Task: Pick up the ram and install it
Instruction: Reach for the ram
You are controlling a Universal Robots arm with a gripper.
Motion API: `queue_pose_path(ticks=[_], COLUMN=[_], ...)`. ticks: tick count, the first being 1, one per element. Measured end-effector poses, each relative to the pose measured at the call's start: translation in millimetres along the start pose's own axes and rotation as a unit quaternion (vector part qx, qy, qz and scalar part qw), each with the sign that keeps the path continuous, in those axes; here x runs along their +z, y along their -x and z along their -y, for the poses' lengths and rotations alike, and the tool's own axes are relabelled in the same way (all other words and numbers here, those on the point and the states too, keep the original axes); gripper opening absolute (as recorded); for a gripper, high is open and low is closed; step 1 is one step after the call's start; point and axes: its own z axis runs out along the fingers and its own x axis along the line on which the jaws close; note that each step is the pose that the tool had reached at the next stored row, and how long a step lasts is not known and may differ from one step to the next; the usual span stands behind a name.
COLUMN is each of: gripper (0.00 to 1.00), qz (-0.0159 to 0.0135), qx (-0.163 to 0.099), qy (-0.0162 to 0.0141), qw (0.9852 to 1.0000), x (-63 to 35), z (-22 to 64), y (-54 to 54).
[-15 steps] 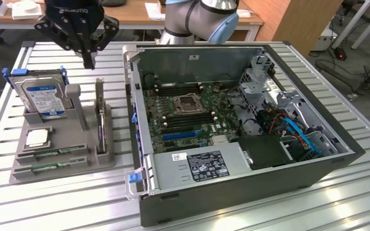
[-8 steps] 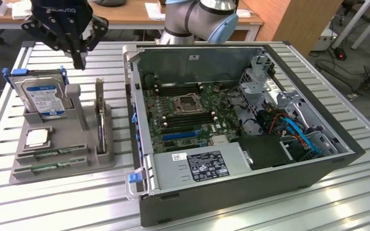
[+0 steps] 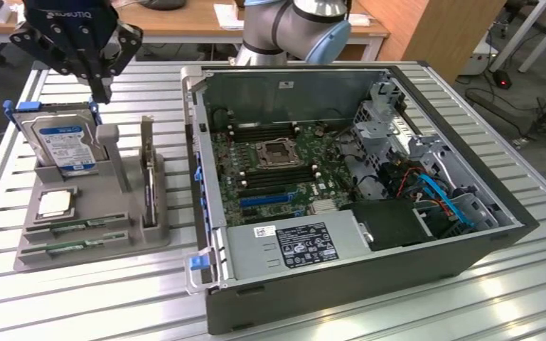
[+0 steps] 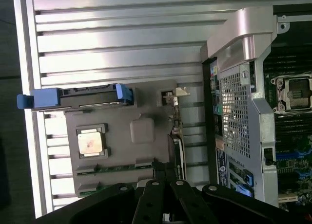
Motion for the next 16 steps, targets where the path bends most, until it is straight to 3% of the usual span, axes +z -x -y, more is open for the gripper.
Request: queue_pose_path(ticks=[8,16], gripper=[0.09,0.09], qz=[0.0,0.0], qx=[0.0,0.0], qy=[0.0,0.0], qw=[1.0,1.0], x=[-0.4,-0.5], z=[1.4,1.7], y=[-14.8,-18.2])
